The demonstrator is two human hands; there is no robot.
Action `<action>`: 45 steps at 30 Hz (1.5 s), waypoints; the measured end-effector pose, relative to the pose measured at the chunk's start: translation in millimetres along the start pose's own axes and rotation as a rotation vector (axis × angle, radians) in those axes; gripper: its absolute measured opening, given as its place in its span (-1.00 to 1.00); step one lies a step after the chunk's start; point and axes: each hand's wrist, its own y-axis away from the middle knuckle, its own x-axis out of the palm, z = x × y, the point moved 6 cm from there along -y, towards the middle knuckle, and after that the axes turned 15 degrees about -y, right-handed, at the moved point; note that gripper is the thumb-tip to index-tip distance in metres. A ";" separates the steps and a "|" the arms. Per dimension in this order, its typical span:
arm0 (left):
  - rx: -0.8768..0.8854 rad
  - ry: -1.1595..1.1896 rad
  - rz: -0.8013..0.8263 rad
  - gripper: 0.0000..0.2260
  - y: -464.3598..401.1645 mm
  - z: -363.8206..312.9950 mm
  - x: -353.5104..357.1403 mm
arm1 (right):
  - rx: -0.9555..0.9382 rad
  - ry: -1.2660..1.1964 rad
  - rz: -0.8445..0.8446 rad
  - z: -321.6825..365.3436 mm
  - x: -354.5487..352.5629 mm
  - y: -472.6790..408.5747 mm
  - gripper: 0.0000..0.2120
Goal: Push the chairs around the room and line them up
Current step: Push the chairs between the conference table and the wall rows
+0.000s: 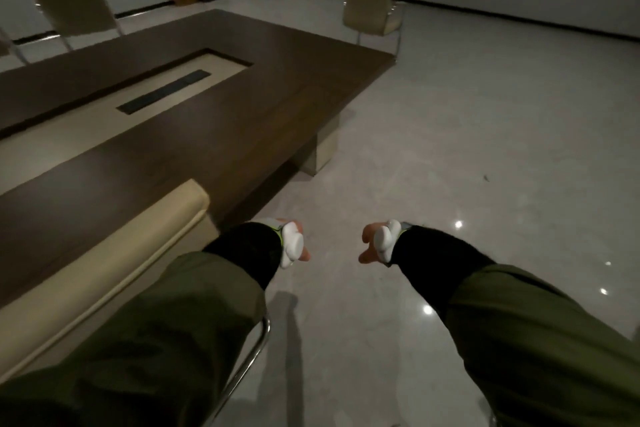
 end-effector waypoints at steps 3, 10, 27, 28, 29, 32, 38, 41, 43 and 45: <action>0.052 -0.029 -0.019 -0.54 -16.6 -46.4 -14.1 | 0.052 -0.040 -0.031 -52.4 -19.0 6.7 -0.44; 0.182 -0.118 -0.042 -0.55 -33.4 -173.7 -61.4 | 0.148 -0.139 -0.075 -175.0 -66.3 22.6 -0.46; 0.591 -0.380 -0.141 -0.68 -20.1 -475.5 -132.4 | 0.491 -0.400 -0.255 -439.5 -106.7 127.9 -0.45; 0.617 -0.396 -0.139 -0.74 -20.4 -489.2 -132.1 | 0.516 -0.424 -0.259 -449.2 -104.5 134.8 -0.46; 0.649 -0.412 -0.135 -0.78 -19.7 -505.5 -132.1 | 0.544 -0.444 -0.266 -460.6 -101.8 142.6 -0.46; 0.737 -0.468 -0.128 -0.76 -17.5 -548.0 -132.3 | 0.615 -0.483 -0.273 -488.7 -94.9 163.0 -0.46; 0.884 -0.582 -0.131 -0.63 -18.3 -630.3 -139.5 | 0.776 -0.603 -0.314 -539.6 -92.8 191.2 -0.47; 0.963 -0.619 -0.126 -0.60 -25.3 -665.5 -145.6 | 0.852 -0.657 -0.330 -554.9 -96.6 197.6 -0.51; 1.017 -0.647 -0.120 -0.60 -32.2 -687.1 -151.6 | 0.902 -0.685 -0.341 -564.1 -97.5 200.9 -0.51; 1.066 -0.662 -0.116 -0.60 -35.9 -705.9 -160.1 | 0.956 -0.694 -0.378 -569.4 -100.8 205.5 -0.48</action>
